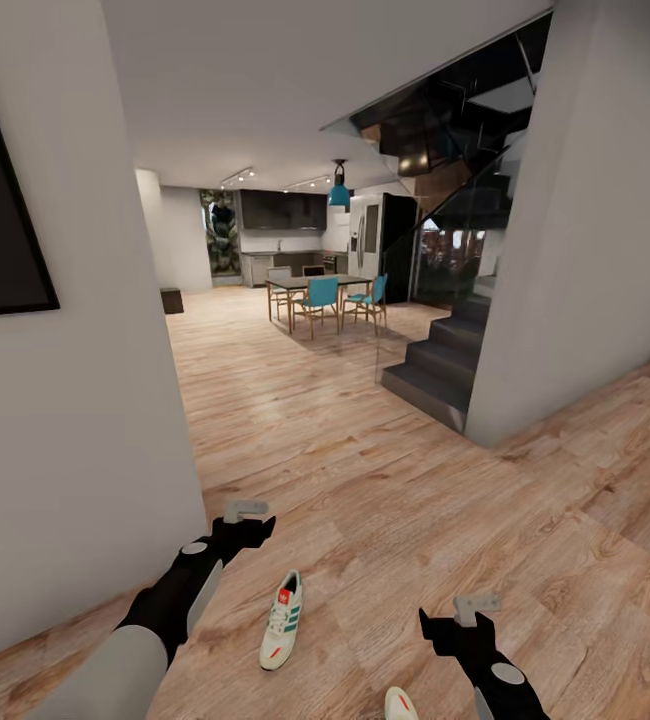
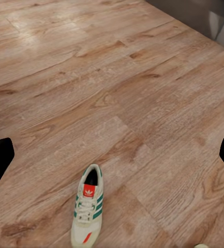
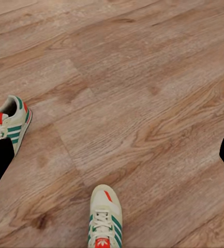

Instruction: Pick up the two gym shoes and the two sandals from the corridor floor and place them onto the hallstand (shoe rack) in the corridor, making sure they are on the rack and not on the floor. Arrange them so the two gym shoes are next to each other and the two sandals are next to each other.

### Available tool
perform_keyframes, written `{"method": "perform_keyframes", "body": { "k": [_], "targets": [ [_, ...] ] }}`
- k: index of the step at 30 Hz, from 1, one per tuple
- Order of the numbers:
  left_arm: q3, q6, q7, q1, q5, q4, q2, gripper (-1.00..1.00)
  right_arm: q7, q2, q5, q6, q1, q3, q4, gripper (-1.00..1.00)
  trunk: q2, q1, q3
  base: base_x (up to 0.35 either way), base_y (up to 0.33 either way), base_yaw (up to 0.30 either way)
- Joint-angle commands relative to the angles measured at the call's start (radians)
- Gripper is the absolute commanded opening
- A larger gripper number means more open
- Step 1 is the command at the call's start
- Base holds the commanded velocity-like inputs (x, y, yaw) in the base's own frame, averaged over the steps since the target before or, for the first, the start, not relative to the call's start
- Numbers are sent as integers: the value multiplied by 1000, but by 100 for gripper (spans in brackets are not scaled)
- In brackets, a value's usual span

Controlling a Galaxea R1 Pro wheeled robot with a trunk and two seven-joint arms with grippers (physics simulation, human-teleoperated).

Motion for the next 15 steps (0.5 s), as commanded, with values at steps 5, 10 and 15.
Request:
{"method": "perform_keyframes", "body": {
  "k": [5, 10, 15],
  "targets": [
    [0, 6, -3, 0, -1, -2, 0, 100, -1, 0, 0, 5, 0, 0, 2, 100, -36, 19, -24, 0, 0, 66],
    [0, 6, -3, 0, -1, -2, -1, 100, 0, 0, 1, 5, 0, 1, 48, 100, -71, 38, -47, 0, 0, 79],
    [0, 6, -3, 0, -1, -2, -1, 100, 0, 0, 2, 4, 0, 2, 90, 100, -106, 58, -71, 0, 0, 81]
  ]
}}
